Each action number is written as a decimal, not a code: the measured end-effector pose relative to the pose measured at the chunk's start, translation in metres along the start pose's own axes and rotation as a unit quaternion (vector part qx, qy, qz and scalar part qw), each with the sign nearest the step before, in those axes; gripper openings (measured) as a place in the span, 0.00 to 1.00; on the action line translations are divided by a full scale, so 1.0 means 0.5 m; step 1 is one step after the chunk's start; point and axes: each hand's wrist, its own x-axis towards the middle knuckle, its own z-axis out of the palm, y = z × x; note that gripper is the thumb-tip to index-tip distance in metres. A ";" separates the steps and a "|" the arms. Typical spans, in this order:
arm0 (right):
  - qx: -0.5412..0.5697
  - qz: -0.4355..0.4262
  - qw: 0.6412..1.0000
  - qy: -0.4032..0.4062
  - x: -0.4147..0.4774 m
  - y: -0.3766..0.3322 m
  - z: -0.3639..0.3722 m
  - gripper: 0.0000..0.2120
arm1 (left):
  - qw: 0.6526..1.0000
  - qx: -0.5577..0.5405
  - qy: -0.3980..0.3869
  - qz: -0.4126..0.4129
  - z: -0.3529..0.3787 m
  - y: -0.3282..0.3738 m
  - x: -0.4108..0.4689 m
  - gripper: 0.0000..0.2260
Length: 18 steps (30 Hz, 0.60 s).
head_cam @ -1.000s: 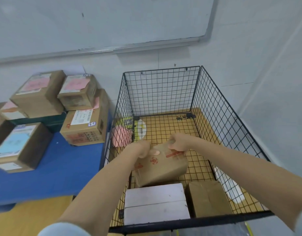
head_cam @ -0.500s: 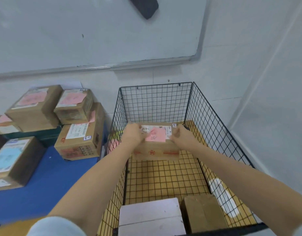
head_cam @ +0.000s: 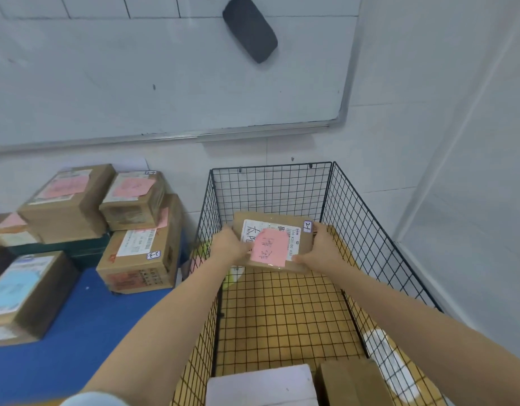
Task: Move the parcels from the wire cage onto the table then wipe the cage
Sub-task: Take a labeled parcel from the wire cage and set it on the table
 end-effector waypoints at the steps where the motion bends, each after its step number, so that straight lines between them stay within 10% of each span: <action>1: -0.003 -0.003 1.000 0.002 -0.001 0.000 0.002 0.53 | 1.000 -0.021 0.006 0.000 0.001 0.000 0.001 0.24; 18: 0.113 -0.005 0.994 -0.009 -0.020 0.000 0.011 0.29 | 0.992 -0.115 0.042 0.028 -0.010 0.043 0.000 0.32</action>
